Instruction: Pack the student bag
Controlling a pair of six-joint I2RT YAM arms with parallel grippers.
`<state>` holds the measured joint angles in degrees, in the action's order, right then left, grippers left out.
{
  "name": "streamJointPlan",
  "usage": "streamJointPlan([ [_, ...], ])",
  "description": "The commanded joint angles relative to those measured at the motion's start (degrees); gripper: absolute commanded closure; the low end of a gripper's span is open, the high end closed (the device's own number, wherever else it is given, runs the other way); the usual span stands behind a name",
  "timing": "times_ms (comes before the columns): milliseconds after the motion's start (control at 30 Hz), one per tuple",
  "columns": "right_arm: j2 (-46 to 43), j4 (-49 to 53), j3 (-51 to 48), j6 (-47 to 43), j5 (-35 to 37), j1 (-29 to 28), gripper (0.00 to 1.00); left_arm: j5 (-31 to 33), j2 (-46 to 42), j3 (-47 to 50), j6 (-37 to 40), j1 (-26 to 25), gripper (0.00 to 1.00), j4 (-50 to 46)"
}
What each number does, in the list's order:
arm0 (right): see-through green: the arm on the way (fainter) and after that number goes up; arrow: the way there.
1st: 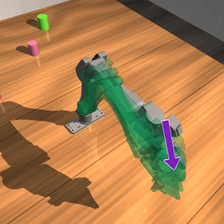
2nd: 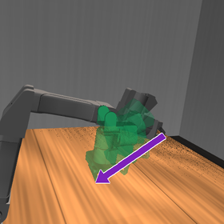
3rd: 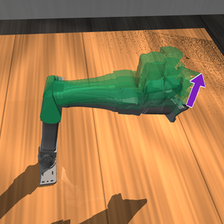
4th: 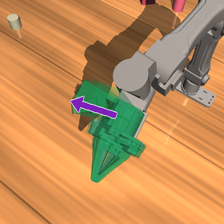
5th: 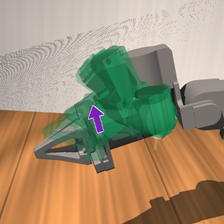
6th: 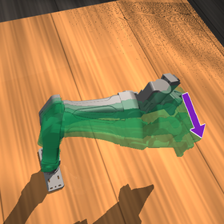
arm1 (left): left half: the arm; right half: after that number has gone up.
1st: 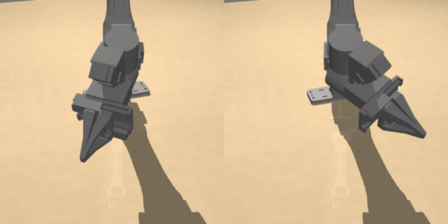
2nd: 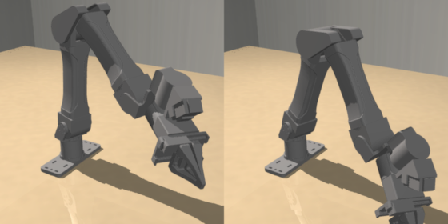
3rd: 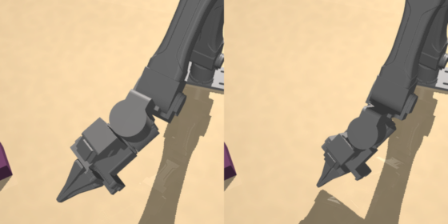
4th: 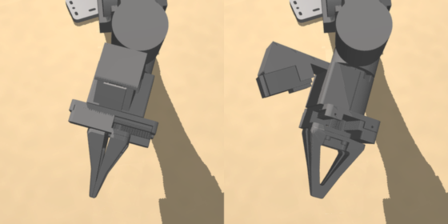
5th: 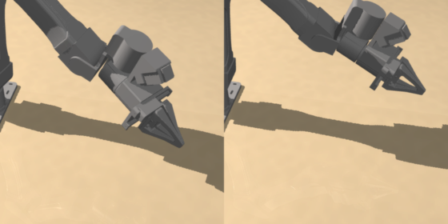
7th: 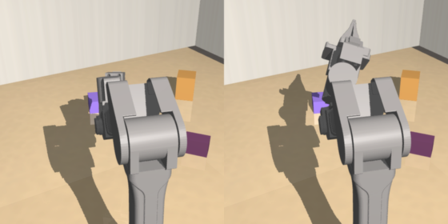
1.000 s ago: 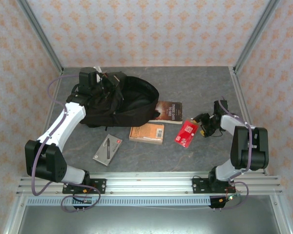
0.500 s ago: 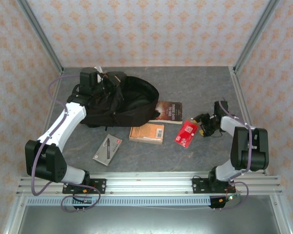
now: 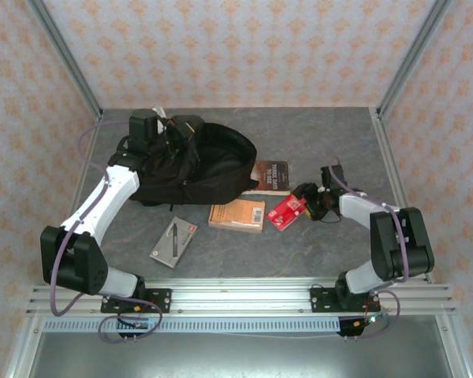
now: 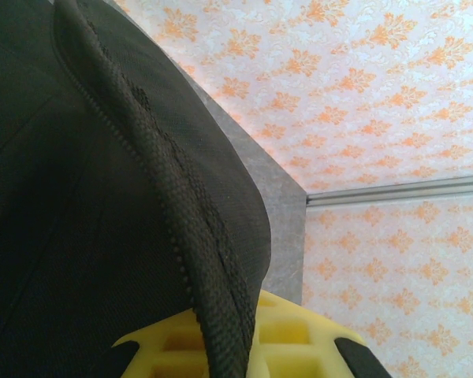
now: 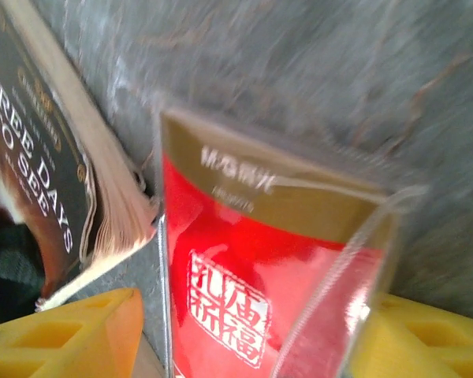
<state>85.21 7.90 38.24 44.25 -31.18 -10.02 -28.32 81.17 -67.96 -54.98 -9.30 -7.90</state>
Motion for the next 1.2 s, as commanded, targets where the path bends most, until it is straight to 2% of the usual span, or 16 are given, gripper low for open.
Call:
streamJointPlan([
  [0, -2.46, 2.56, -2.77, 5.26, -3.67, -8.74, 0.33, -0.8, -0.06, -1.53, 1.35, -0.28, 1.0, 1.59],
  [100, -7.97, 6.82, -1.94, 4.26, -2.31, -13.51, 0.32, -0.6, -0.14, -1.61, 1.58, -0.28, 1.0, 1.22],
  [167, -12.02, 13.46, -0.67, 1.3, -0.85, -13.88, 0.31, -0.61, -0.04, -1.9, 1.63, -0.28, 1.0, 1.04],
  [267, -17.06, 22.61, 1.55, -3.15, 4.93, -13.54, 0.3, -0.86, 0.05, -1.9, 1.33, -0.28, 1.0, 1.38],
  [400, -20.42, 21.61, 1.25, -3.67, 6.26, -10.9, 0.3, -0.96, -0.04, -1.74, 1.1, -0.27, 1.0, 1.75],
  [500, -20.2, 20.92, 1.17, -3.17, 11.02, -8.93, 0.32, -0.69, -0.3, -1.65, 1.35, -0.27, 1.0, 1.44],
  [633, -17.87, 14.76, -0.43, -4.45, 7.32, -0.22, 0.35, -0.76, -0.6, -1.04, 1.04, -0.28, 1.0, 1.9],
  [733, -13.22, 13.83, 2.3, -7.77, 6.92, 3.7, 0.35, -1.04, -0.57, -1.37, 0.8, -0.28, 1.0, 2.03],
  [933, -3.34, 10.45, 5.82, -10.93, 3.52, 8.32, 0.34, -1.13, -1.08, -1.29, 0.97, -0.29, 1.0, 1.84],
  [1167, 1.63, 7.72, 6.24, -14.03, -1.56, 10.02, 0.35, -1.22, -1.1, -1.67, 1.05, -0.28, 1.0, 1.66],
])
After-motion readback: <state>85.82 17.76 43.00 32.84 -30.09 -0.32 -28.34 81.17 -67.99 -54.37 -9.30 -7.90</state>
